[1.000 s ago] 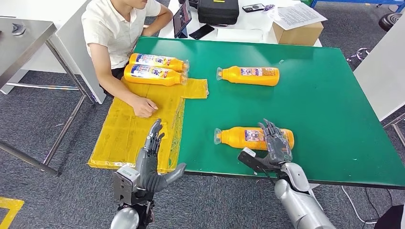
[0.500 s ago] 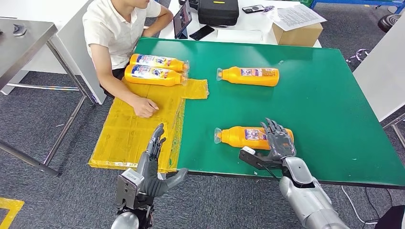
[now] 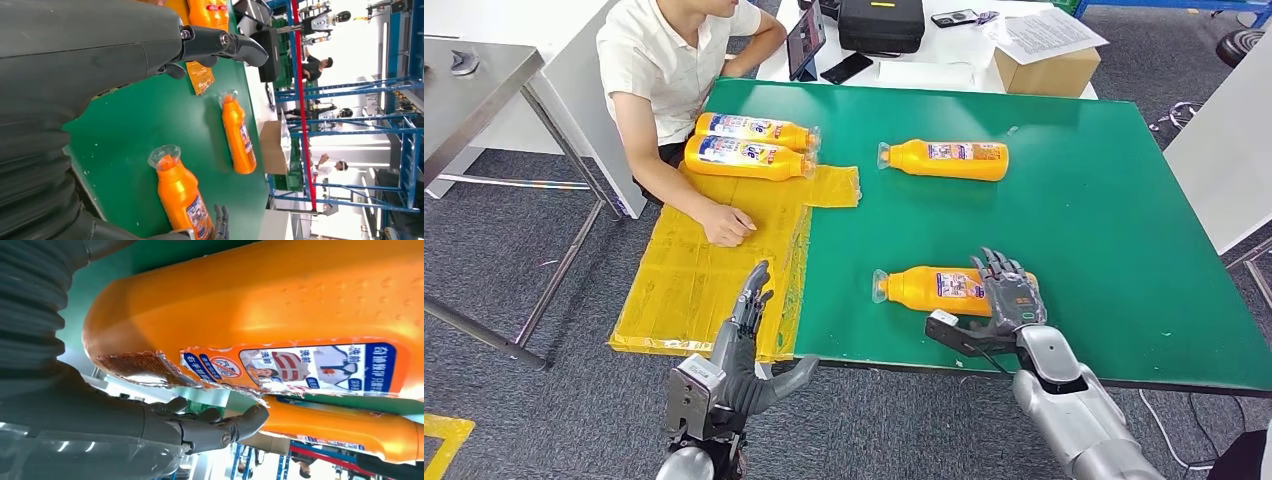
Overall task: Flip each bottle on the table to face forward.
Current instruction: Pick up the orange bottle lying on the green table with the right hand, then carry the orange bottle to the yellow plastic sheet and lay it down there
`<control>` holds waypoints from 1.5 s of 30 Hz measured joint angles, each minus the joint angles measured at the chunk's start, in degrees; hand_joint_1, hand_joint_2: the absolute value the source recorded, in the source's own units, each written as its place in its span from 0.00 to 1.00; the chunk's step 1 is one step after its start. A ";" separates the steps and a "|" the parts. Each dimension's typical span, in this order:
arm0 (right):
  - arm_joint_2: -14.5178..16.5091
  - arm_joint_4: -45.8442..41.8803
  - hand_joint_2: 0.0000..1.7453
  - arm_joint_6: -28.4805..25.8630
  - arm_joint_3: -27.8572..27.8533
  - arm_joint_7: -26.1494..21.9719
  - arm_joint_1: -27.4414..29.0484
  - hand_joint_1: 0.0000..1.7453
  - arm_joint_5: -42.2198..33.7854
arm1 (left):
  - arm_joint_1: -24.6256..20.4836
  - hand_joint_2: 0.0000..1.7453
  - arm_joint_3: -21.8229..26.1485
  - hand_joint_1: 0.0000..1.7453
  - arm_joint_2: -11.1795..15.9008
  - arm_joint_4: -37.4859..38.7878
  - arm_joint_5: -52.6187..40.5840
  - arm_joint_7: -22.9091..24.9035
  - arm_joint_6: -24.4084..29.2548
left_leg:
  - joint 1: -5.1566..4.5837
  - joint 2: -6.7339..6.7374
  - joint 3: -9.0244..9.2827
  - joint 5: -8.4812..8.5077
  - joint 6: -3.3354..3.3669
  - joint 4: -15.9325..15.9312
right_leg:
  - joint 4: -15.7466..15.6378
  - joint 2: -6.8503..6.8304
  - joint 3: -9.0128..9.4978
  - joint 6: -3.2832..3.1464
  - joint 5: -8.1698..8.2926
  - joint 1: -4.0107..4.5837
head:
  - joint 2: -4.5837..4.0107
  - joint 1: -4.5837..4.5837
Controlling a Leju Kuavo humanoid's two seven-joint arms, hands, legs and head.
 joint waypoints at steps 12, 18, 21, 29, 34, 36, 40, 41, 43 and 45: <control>-1.40 7.78 1.00 6.78 -1.14 -1.77 -3.70 1.00 -7.90 | -0.23 1.00 -0.27 0.00 0.04 -0.16 0.88 0.64 -1.15 | 0.00 -0.01 0.17 0.00 0.02 0.00 | -0.03 -0.01 0.12 0.00 0.00 -0.01 | 0.00 0.02; -1.68 13.11 1.00 7.07 -2.04 -2.38 -6.15 1.00 -8.99 | -0.44 1.00 -0.66 0.00 0.07 -0.13 1.11 0.69 -1.27 | 0.00 -0.18 0.51 -0.04 0.05 0.00 | -0.09 -0.08 0.30 0.06 -0.11 -0.01 | 0.00 0.00; -1.68 14.24 1.00 6.97 -2.28 -2.30 -6.59 1.00 -8.89 | -0.44 1.00 -0.82 0.00 0.08 -0.12 1.11 0.70 -1.27 | 0.00 -0.23 0.74 -0.12 0.13 0.00 | -0.14 -0.11 0.28 0.14 -0.19 -0.01 | 0.00 0.01; -1.70 16.88 1.00 5.51 -2.44 -0.39 -7.47 1.00 -7.08 | -0.56 1.00 -1.13 0.00 0.17 -0.11 1.12 0.71 -1.32 | 0.00 -0.24 0.90 -0.14 0.15 0.00 | -0.24 -0.12 0.41 0.16 -0.19 -0.01 | 0.00 0.01; -1.57 16.82 1.00 7.59 -5.40 -9.50 -6.54 1.00 -16.09 | -0.95 1.00 -1.18 0.00 0.20 0.19 1.60 0.76 -1.98 | 0.02 -0.24 0.94 -0.17 0.17 0.00 | -0.32 -0.11 0.64 0.18 -0.18 0.01 | 0.00 0.03; -1.30 14.85 1.00 8.12 -7.03 -13.15 -4.96 1.00 -20.01 | -0.99 1.00 -1.19 0.00 0.19 0.51 2.33 1.41 -1.92 | 0.05 -0.21 0.97 -0.19 0.16 0.00 | -0.34 -0.10 0.98 0.18 -0.14 0.03 | 0.00 0.05; 1.23 6.33 1.00 13.49 -9.02 -19.66 -0.31 0.98 -30.31 | -1.22 1.00 -1.49 0.00 -0.01 3.00 6.56 5.39 -1.28 | 0.10 0.29 1.18 -0.42 0.05 -0.02 | -0.34 0.31 1.17 0.17 -0.10 0.07 | 0.00 0.02; 2.20 3.63 1.00 15.88 -9.18 -21.02 1.01 0.98 -33.28 | -1.41 1.00 -1.76 0.00 -0.14 4.36 8.14 6.24 -1.11 | 0.12 0.38 1.21 -0.46 0.03 -0.02 | -0.34 0.38 1.15 0.16 -0.10 0.09 | 0.00 0.02; 4.26 -1.63 1.00 19.70 -9.05 -22.51 3.69 0.99 -37.90 | -1.71 1.00 -2.54 0.00 -0.46 7.43 10.97 7.07 -0.79 | 0.15 0.42 1.17 -0.46 -0.01 -0.02 | -0.32 0.41 1.08 0.14 -0.12 0.13 | 0.00 0.00; 5.75 -5.14 1.00 21.26 -8.56 -22.86 5.62 1.00 -39.77 | -1.91 1.00 -3.30 0.00 -0.65 9.65 12.14 6.81 -0.62 | 0.18 0.39 1.03 -0.39 0.02 -0.02 | -0.30 0.39 0.98 0.13 -0.13 0.16 | 0.00 -0.03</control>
